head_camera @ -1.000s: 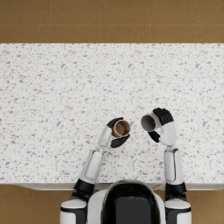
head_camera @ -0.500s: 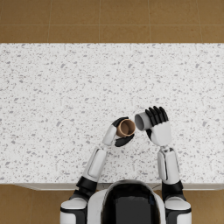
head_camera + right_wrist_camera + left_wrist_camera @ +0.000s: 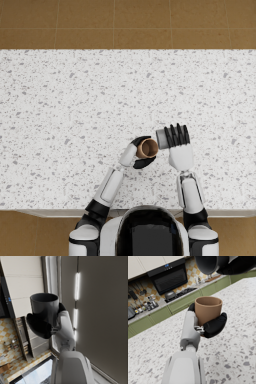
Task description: Pick up two cups and pour the berry on the right into the cup on the left
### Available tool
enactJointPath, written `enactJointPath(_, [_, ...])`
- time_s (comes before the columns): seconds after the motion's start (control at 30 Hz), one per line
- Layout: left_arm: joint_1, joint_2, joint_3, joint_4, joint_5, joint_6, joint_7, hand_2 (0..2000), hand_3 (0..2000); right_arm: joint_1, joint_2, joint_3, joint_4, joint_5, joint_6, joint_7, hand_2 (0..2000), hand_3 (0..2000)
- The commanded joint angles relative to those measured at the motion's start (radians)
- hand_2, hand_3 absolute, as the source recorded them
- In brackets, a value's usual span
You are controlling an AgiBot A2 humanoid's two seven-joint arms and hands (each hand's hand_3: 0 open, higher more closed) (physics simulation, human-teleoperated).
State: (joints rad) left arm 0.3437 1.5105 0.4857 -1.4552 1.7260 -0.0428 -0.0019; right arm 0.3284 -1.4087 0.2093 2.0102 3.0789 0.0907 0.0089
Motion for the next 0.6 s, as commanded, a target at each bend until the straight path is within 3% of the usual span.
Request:
enactJointPath(0.03, [0.011, 0.008, -0.007, -0.011, 0.000, 0.000, 0.000, 2000, 1280, 0.004, -0.004, 0.007, 0.035, 0.008, 0.000, 0.000, 2000, 1280])
enactJointPath(0.6, [0.033, 0.042, -0.064, 0.025, 0.000, 0.000, 0.000, 2000, 1280, -0.023, -0.026, 0.031, 0.064, 0.349, 0.003, 0.000, 2000, 1280])
